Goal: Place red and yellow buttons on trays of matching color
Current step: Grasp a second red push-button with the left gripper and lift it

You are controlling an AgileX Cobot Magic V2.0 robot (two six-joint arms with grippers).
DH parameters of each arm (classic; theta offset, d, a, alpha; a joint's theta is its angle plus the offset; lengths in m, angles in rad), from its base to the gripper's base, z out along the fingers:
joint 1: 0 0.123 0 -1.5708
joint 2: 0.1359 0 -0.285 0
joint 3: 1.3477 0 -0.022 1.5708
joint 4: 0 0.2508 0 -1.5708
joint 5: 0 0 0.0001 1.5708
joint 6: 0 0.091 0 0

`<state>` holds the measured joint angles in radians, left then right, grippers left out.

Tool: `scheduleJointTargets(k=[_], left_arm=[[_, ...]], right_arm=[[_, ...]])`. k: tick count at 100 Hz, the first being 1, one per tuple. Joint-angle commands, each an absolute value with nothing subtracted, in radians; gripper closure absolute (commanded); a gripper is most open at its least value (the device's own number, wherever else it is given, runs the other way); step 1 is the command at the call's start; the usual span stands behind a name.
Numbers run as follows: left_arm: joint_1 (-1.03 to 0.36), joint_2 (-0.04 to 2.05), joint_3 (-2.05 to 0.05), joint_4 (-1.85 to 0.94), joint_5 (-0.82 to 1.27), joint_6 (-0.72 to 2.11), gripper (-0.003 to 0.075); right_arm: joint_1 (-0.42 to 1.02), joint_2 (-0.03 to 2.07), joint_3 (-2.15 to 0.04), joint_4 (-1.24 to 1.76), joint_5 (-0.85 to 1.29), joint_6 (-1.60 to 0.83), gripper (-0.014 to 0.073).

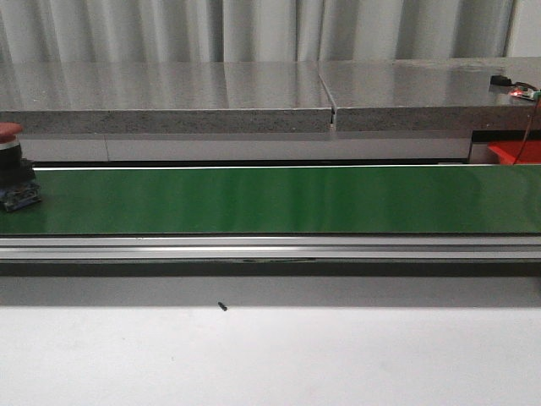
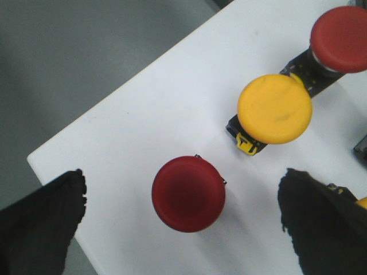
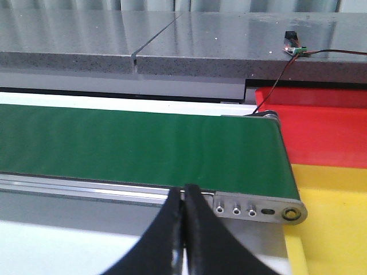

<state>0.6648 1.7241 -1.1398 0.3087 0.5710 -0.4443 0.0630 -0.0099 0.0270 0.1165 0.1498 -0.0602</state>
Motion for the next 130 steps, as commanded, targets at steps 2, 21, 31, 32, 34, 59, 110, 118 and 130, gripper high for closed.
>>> scheduleJointTargets(k=[2, 21, 31, 32, 34, 59, 110, 118, 130], left_arm=[[0.664, 1.706, -1.171, 0.317, 0.537, -0.457, 0.0084], [0.664, 1.733, -1.171, 0.317, 0.528, -0.457, 0.0084], [0.662, 1.747, -1.171, 0.313, 0.528, -0.457, 0.0084], [0.662, 1.747, -1.171, 0.313, 0.528, -0.457, 0.0084], [0.662, 1.752, -1.171, 0.313, 0.528, -0.457, 0.0084], [0.662, 1.798, -1.171, 0.311, 0.528, -0.457, 0.0084], [0.662, 1.801, -1.171, 0.317, 0.51, -0.457, 0.0511], [0.662, 1.801, -1.171, 0.317, 0.523, -0.457, 0.0619], [0.662, 1.796, -1.171, 0.306, 0.551, -0.457, 0.0739]], right_arm=[[0.064, -0.03, 0.011, 0.118, 0.066, -0.063, 0.0662], [0.064, -0.03, 0.011, 0.118, 0.066, -0.063, 0.0662], [0.064, -0.03, 0.011, 0.118, 0.066, -0.063, 0.0662], [0.064, -0.03, 0.011, 0.118, 0.066, -0.063, 0.0662], [0.064, -0.03, 0.011, 0.118, 0.066, -0.063, 0.0662], [0.064, -0.03, 0.011, 0.118, 0.066, -0.063, 0.0662], [0.064, -0.03, 0.011, 0.118, 0.066, -0.063, 0.0662], [0.064, -0.03, 0.011, 0.118, 0.066, -0.063, 0.0662], [0.064, -0.03, 0.011, 0.118, 0.066, -0.063, 0.0662]])
